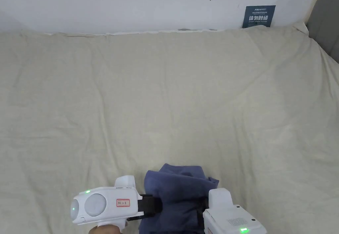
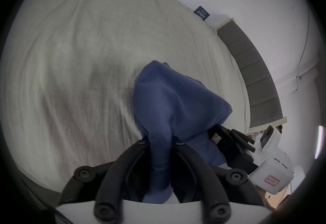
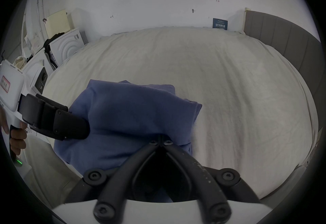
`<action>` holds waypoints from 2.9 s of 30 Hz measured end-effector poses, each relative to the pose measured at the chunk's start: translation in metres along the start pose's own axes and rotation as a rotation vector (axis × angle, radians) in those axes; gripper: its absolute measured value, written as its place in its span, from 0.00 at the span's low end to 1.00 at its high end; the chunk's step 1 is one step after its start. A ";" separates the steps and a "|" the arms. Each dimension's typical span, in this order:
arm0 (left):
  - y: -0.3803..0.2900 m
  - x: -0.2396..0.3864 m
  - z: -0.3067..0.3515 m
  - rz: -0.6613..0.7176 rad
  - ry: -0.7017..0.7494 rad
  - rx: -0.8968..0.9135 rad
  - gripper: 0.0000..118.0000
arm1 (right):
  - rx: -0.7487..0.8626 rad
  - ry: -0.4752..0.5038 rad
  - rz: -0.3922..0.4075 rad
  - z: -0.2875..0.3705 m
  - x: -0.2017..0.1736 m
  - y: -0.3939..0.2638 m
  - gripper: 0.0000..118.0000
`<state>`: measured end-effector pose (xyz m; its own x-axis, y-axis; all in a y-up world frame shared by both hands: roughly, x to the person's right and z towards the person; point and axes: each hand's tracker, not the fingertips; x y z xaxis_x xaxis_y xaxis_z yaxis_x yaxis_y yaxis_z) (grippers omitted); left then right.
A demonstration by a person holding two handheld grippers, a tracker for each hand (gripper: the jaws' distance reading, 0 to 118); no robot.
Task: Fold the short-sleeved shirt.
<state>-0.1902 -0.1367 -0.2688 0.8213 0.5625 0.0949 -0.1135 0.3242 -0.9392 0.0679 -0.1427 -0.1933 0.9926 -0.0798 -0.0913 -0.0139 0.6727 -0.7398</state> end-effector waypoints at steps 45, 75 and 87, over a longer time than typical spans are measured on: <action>0.165 -0.159 0.290 -0.043 0.718 0.574 0.92 | 0.438 -0.111 0.077 0.085 -0.033 0.177 0.02; 0.047 0.142 0.194 -0.542 0.481 1.199 0.00 | 0.778 -0.297 0.082 0.227 0.018 0.184 0.02; 0.044 0.147 0.192 -0.574 0.472 1.178 0.00 | 0.773 -0.292 0.071 0.227 0.023 0.180 0.02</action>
<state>-0.1824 0.1064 -0.2331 0.9950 -0.0961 0.0268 0.0949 0.9946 0.0427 0.1155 0.1432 -0.1775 0.9853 0.1045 0.1353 -0.0968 0.9934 -0.0622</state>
